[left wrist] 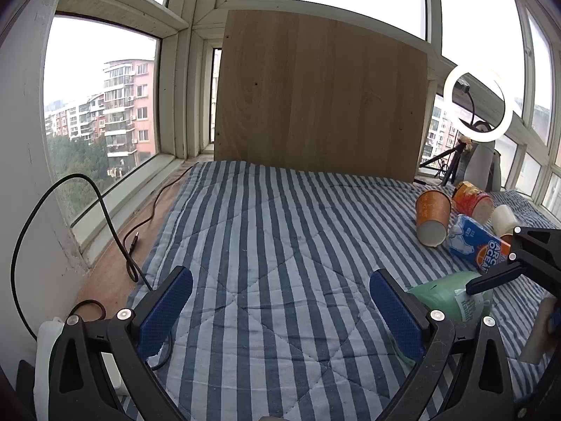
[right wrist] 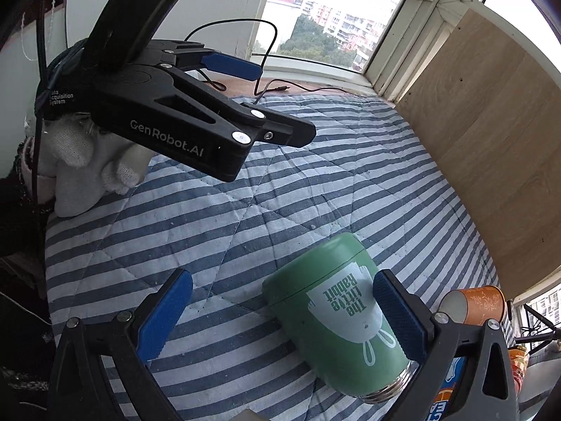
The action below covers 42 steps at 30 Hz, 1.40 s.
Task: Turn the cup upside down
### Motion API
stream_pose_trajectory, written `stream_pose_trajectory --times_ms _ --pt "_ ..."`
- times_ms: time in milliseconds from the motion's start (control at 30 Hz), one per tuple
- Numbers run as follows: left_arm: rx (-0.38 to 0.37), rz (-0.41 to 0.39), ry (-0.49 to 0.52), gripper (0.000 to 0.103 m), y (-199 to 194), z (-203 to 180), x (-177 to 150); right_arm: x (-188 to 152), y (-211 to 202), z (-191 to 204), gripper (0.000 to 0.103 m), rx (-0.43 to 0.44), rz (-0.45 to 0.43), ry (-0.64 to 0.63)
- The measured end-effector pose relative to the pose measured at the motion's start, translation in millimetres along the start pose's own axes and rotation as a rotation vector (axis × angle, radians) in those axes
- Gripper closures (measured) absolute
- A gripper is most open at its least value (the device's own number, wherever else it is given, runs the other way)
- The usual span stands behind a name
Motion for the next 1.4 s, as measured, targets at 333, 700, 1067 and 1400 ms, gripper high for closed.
stream_pose_trajectory --times_ms 333,700,1067,1400 --pt "-0.060 0.134 0.113 0.001 45.8 -49.7 24.2 -28.0 -45.0 6.7 0.009 0.010 -0.116 0.126" --pt "0.065 0.299 0.266 0.031 124.7 -53.9 28.6 -66.8 -22.8 -16.0 0.072 -0.011 -0.109 0.427" --pt "-0.076 0.384 0.284 0.047 136.6 -69.6 1.8 -74.2 -14.6 -21.3 0.073 0.002 -0.106 0.478" --pt "-0.158 0.372 0.322 0.056 96.1 -98.1 -21.5 -93.3 -23.9 -40.8 0.075 -0.059 -0.110 0.536"
Point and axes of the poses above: each gripper's, at about its wrist camera, not at the fingertips, and y roughly the way its jaws point, z to its left, x to its top, the point moved 7 cm from there along y, roughly the way its jaws point, and after that the axes turned 1 degree about -y, right-handed, at the moved point
